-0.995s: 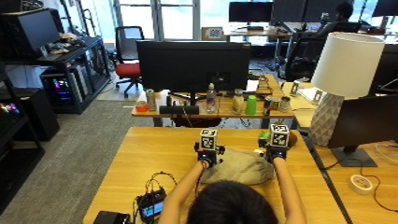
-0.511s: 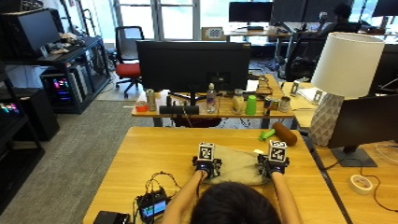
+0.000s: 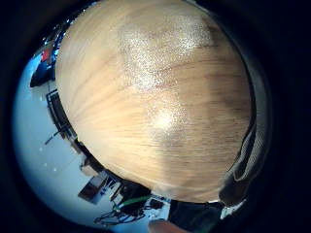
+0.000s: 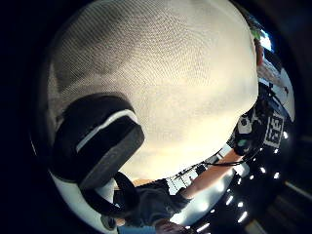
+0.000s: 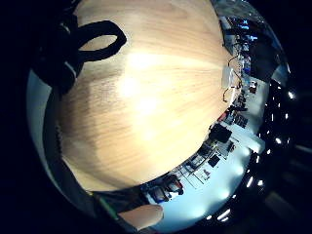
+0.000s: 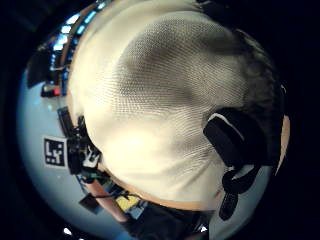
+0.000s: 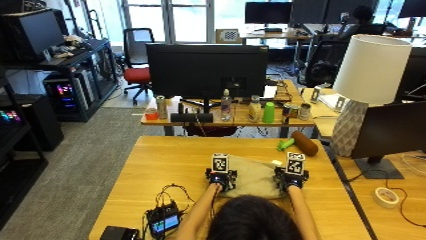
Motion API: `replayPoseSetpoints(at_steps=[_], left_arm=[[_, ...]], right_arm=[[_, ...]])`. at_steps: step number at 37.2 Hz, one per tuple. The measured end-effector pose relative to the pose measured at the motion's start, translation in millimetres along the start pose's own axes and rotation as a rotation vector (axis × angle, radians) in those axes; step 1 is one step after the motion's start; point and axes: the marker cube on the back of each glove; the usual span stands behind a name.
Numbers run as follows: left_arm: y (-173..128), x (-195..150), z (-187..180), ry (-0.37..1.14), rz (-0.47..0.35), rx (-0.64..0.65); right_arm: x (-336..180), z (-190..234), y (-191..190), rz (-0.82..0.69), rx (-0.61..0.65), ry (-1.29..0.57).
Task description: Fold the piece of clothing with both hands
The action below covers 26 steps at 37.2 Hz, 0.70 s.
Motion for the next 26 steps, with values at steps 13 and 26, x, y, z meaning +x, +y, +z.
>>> replayPoseSetpoints(at_steps=[13, 26], left_arm=[[0.4, 0.3, -0.5, 0.002, -0.022, -0.019], [2.1, 0.4, 0.2, 0.005, -0.029, -0.039]], right_arm=[[-1.2, 0.5, 1.5, 0.019, -0.059, 0.012], [-6.7, -2.7, -0.5, 0.028, -0.032, 0.033]])
